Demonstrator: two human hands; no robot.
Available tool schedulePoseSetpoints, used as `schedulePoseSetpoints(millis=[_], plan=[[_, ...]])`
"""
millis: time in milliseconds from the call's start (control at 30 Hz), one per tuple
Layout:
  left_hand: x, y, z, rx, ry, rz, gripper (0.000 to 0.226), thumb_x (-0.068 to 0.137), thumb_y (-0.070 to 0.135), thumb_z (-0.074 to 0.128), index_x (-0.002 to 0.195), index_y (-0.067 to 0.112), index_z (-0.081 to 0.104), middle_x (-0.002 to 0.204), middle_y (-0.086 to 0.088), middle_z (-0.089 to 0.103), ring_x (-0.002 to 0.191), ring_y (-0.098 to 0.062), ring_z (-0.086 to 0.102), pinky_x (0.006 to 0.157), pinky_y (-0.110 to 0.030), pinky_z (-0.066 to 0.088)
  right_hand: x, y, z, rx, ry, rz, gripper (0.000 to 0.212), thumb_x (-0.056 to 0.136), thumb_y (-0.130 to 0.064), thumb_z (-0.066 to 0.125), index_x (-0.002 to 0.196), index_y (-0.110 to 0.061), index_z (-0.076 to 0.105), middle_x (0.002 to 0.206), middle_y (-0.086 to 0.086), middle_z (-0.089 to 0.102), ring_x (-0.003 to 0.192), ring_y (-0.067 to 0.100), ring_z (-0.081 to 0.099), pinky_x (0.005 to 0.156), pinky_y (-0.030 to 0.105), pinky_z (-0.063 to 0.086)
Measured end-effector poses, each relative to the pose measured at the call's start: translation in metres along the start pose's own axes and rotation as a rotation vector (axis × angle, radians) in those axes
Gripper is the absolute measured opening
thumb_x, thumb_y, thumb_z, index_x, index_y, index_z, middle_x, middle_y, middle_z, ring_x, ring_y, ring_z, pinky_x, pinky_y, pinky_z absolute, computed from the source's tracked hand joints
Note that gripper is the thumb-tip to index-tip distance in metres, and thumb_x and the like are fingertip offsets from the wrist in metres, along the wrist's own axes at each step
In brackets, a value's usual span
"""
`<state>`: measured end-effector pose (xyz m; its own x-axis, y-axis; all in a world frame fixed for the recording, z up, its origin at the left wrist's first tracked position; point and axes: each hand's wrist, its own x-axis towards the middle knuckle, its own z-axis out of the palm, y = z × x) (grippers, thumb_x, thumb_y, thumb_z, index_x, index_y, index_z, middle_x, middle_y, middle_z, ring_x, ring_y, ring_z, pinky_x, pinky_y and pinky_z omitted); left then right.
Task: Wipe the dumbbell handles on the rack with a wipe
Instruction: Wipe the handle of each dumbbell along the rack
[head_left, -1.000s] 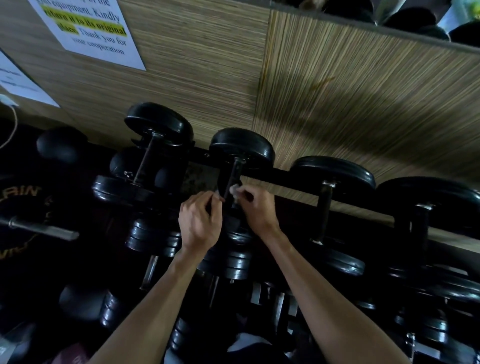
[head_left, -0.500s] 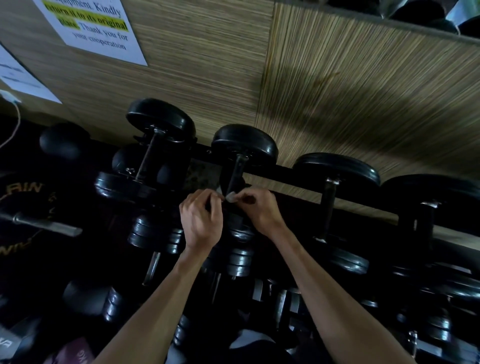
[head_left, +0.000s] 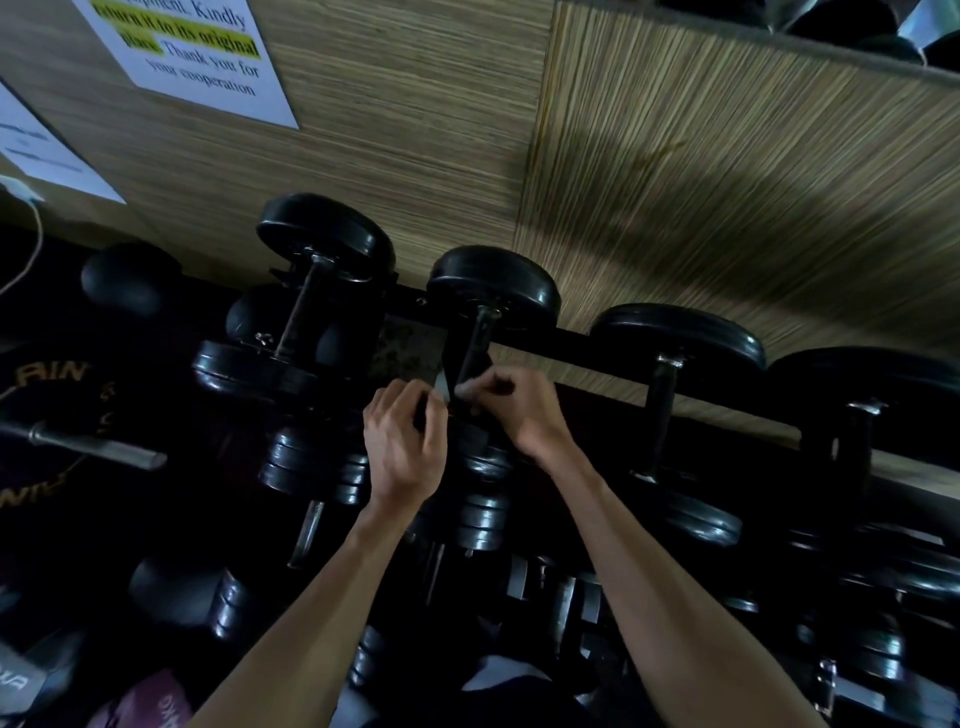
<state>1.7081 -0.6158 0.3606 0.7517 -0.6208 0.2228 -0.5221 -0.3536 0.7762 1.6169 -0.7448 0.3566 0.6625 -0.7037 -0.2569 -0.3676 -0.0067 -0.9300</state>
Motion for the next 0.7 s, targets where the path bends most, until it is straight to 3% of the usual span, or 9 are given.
schedulePoseSetpoints(millis=[167,267,333,433,500,567,633,700], plan=[[0.0,-0.001,0.0,0.006,-0.014,-0.014,0.034,0.094,0.028,0.041,0.073,0.011,0.061,0.069,0.004,0.057,0.068,-0.011,0.049,0.068,-0.028,0.042,0.036,-0.014,0.0,-0.039,0.374,-0.133,0.014,0.091,-0.016,0.073,0.077,-0.012,0.071,0.074,-0.003,0.072,0.072,0.01,0.07,0.074,0.035,0.059],[0.0,0.0,-0.001,-0.005,-0.008,-0.016,0.035,0.094,0.029,0.041,0.073,0.011,0.061,0.07,0.004,0.057,0.069,-0.009,0.049,0.069,-0.029,0.043,0.026,-0.006,0.004,-0.025,0.342,-0.105,0.018,0.092,-0.022,0.071,0.08,-0.01,0.073,0.076,-0.003,0.073,0.074,0.01,0.07,0.074,0.034,0.057],[0.0,0.001,0.0,-0.015,-0.001,-0.01,0.034,0.094,0.029,0.041,0.073,0.011,0.062,0.07,0.006,0.057,0.07,-0.007,0.049,0.07,-0.028,0.043,0.008,0.006,0.004,-0.034,0.212,-0.013,0.027,0.094,-0.034,0.07,0.079,-0.013,0.075,0.074,-0.002,0.074,0.074,0.01,0.07,0.074,0.033,0.055],[-0.001,-0.001,0.0,-0.021,0.003,-0.014,0.034,0.095,0.03,0.042,0.075,0.013,0.062,0.071,0.006,0.058,0.071,-0.007,0.05,0.07,-0.029,0.044,-0.005,0.013,0.003,-0.062,0.095,0.046,0.032,0.094,-0.036,0.068,0.075,-0.012,0.076,0.071,-0.002,0.074,0.072,0.011,0.07,0.072,0.031,0.053],[0.0,-0.003,0.001,-0.012,-0.007,-0.023,0.037,0.095,0.032,0.04,0.075,0.012,0.063,0.072,0.004,0.058,0.071,-0.009,0.051,0.071,-0.029,0.044,0.006,0.005,0.004,-0.054,0.18,-0.019,0.034,0.096,-0.031,0.066,0.071,-0.009,0.072,0.064,-0.003,0.07,0.064,0.007,0.067,0.063,0.027,0.053],[0.0,-0.003,0.0,-0.002,-0.017,-0.019,0.039,0.095,0.033,0.039,0.073,0.01,0.062,0.069,0.003,0.058,0.069,-0.011,0.051,0.072,-0.03,0.044,0.023,-0.008,0.004,-0.06,0.318,-0.07,0.034,0.097,-0.018,0.065,0.066,-0.005,0.065,0.058,-0.006,0.062,0.054,0.001,0.058,0.052,0.017,0.042],[0.001,-0.001,0.0,0.005,-0.019,-0.024,0.039,0.095,0.032,0.039,0.072,0.009,0.061,0.068,0.003,0.057,0.068,-0.011,0.05,0.072,-0.03,0.044,0.034,-0.015,0.006,-0.109,0.404,-0.08,0.035,0.095,-0.011,0.064,0.061,-0.004,0.058,0.057,0.003,0.059,0.05,0.003,0.051,0.047,0.024,0.04],[0.0,0.0,0.0,0.007,-0.011,-0.02,0.039,0.095,0.032,0.039,0.071,0.008,0.06,0.067,0.002,0.057,0.067,-0.011,0.049,0.071,-0.03,0.043,0.03,-0.011,0.006,-0.157,0.358,-0.066,0.034,0.094,-0.009,0.064,0.062,-0.003,0.058,0.06,0.009,0.062,0.052,0.01,0.053,0.05,0.024,0.04]])
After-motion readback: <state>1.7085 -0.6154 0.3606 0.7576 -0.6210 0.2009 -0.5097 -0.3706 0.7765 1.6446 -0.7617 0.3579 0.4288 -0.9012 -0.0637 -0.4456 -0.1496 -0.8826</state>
